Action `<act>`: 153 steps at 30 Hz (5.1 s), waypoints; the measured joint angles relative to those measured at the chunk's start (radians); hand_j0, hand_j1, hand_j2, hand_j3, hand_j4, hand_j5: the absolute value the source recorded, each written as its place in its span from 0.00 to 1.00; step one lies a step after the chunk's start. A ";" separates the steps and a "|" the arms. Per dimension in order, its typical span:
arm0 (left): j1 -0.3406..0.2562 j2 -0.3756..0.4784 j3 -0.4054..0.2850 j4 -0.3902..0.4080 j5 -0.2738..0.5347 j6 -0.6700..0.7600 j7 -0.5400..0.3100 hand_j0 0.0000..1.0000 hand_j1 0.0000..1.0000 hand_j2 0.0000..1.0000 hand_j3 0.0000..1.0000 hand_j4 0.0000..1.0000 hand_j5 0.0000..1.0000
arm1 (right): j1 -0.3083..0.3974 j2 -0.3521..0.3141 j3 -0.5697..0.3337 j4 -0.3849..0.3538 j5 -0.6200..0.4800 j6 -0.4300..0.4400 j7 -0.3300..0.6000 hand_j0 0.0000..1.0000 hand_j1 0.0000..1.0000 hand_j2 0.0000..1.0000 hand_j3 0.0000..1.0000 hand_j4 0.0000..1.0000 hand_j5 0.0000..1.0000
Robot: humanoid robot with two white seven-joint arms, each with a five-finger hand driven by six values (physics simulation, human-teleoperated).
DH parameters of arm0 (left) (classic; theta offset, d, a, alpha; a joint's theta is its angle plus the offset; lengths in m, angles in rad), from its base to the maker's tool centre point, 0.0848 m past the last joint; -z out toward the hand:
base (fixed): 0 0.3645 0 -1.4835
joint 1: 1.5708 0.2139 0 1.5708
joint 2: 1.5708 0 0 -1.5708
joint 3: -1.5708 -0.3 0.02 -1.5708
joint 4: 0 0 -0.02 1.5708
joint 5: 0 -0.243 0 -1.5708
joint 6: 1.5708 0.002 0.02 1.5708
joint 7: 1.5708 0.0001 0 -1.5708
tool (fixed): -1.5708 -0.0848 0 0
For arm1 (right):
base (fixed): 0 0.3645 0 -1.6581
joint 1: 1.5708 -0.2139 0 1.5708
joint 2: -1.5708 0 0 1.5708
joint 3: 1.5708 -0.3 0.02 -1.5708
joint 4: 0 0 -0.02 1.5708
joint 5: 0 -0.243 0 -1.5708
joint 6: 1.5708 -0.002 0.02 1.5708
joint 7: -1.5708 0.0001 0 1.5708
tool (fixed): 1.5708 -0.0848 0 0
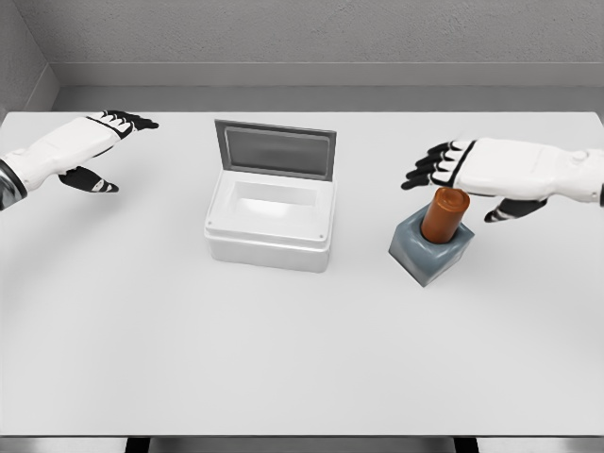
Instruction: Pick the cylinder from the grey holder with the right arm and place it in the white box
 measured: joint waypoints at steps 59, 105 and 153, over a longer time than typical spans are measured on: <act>0.000 0.001 0.001 0.000 0.000 0.000 0.000 1.00 1.00 1.00 1.00 1.00 1.00 | -0.087 0.057 0.051 0.061 0.005 0.037 0.000 0.43 0.43 0.43 0.43 0.43 0.43; 0.000 0.003 0.003 0.000 0.000 0.000 -0.002 1.00 1.00 1.00 1.00 1.00 1.00 | -0.158 0.318 0.048 0.078 0.039 0.081 0.000 0.42 0.42 0.42 0.42 0.42 0.42; -0.124 -0.027 0.006 0.036 0.026 0.001 -0.009 1.00 1.00 1.00 1.00 1.00 1.00 | 0.067 0.246 -0.233 -0.042 0.065 0.020 0.000 1.00 1.00 1.00 1.00 1.00 1.00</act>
